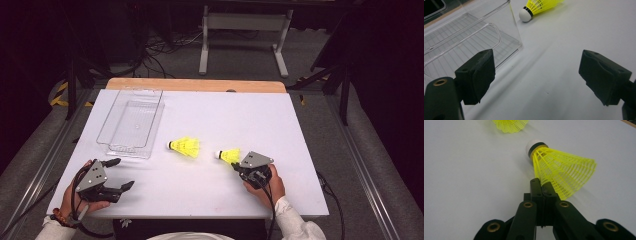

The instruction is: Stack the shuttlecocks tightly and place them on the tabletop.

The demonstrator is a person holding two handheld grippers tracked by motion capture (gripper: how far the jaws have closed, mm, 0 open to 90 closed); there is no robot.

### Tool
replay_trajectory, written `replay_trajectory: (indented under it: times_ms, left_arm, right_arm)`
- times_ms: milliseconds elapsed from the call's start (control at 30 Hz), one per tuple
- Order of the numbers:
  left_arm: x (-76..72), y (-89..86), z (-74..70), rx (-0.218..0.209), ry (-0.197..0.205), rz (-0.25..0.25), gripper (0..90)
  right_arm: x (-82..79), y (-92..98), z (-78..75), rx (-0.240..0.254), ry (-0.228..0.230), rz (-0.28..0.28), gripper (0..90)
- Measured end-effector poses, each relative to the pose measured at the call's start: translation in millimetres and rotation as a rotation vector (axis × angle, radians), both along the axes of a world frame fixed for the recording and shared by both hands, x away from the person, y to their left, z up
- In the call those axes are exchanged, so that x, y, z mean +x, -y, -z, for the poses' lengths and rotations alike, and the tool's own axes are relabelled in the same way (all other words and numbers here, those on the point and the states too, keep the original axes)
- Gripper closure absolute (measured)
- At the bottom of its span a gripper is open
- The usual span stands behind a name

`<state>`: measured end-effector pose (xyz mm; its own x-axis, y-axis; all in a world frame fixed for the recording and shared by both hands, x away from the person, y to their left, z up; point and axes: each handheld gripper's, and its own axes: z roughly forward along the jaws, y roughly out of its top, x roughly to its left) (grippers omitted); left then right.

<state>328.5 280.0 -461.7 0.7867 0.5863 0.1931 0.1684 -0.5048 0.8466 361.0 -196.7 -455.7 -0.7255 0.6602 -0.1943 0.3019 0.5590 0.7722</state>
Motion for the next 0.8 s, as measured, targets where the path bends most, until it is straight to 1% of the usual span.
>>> replay_trajectory:
  times_ms: [533,800]
  left_arm:
    - [1.2,1.2,0.2,0.005,-0.001,0.004,14.6]
    - [1.3,1.2,0.0,0.006,-0.001,0.006,14.6]
  right_arm:
    - [-2.7,3.1,-3.3,0.005,0.032,0.003,90.0]
    - [-3.5,4.2,-4.5,0.008,0.040,0.009,90.0]
